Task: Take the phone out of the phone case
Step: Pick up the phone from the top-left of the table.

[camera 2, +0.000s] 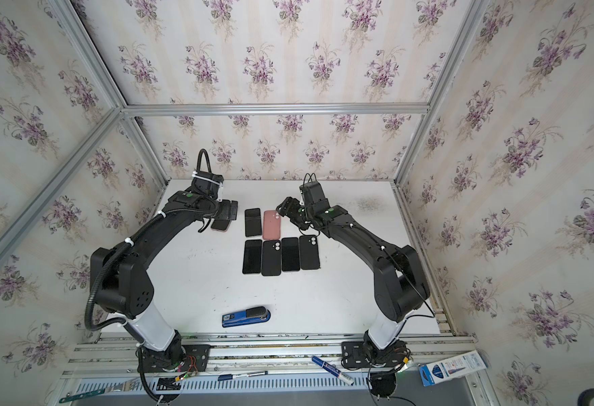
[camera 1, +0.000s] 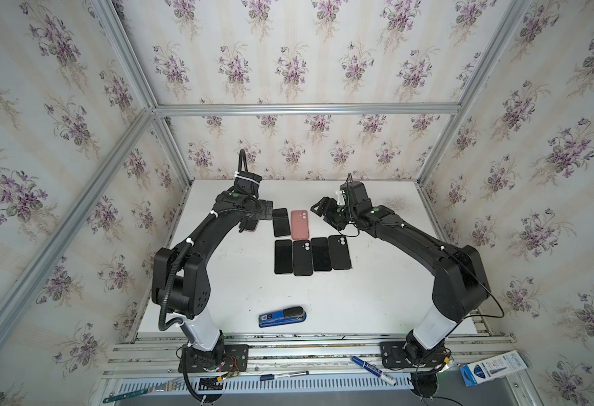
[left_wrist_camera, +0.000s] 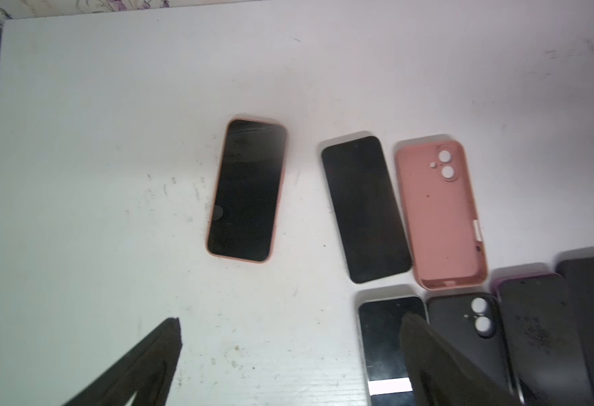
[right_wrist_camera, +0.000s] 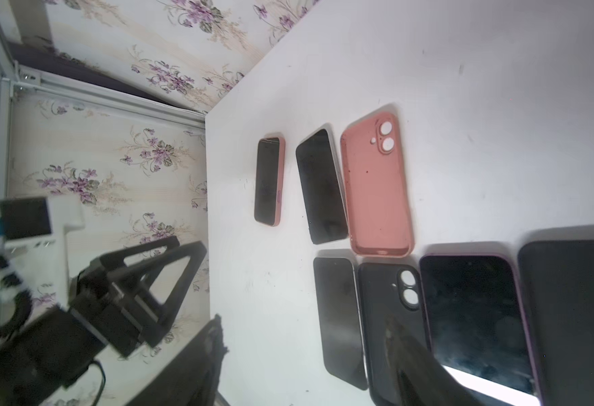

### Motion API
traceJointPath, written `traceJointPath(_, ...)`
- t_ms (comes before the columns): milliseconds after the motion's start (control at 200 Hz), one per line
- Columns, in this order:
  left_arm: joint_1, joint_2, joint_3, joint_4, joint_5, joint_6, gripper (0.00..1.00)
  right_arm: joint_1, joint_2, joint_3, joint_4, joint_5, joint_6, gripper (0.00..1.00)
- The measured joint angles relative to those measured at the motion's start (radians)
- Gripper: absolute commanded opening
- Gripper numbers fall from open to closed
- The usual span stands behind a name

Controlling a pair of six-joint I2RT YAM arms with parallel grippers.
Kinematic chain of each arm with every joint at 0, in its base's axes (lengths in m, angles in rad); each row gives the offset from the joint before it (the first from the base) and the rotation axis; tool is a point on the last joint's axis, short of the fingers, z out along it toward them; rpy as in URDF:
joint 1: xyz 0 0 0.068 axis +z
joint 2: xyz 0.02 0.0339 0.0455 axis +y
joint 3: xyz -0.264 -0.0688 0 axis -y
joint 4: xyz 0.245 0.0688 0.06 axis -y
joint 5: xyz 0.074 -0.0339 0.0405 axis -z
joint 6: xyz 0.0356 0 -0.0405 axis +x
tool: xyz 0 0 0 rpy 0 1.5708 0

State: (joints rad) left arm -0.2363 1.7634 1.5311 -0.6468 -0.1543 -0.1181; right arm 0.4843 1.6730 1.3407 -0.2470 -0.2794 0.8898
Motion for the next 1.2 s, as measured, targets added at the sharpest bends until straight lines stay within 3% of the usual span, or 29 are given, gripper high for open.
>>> traceJointPath(180, 0.055, 0.107, 0.100, -0.036, -0.015, 0.050, 1.00, 0.002, -0.053, 0.001, -0.133, 0.019, -0.135, 0.75)
traceJointPath(415, 0.065, 0.267, 0.212, -0.085, -0.040, 0.127, 1.00, 0.002, -0.146, -0.082, -0.216, 0.030, -0.206, 0.75)
traceJointPath(725, 0.066, 0.409, 0.334, -0.127, -0.095, 0.200, 1.00, 0.004, -0.166, -0.119, -0.229, 0.023, -0.206, 0.75)
traceJointPath(1199, 0.066, 0.581, 0.483, -0.175, -0.056, 0.198, 0.99, 0.024, -0.086, -0.037, -0.230, -0.018, -0.194, 0.74)
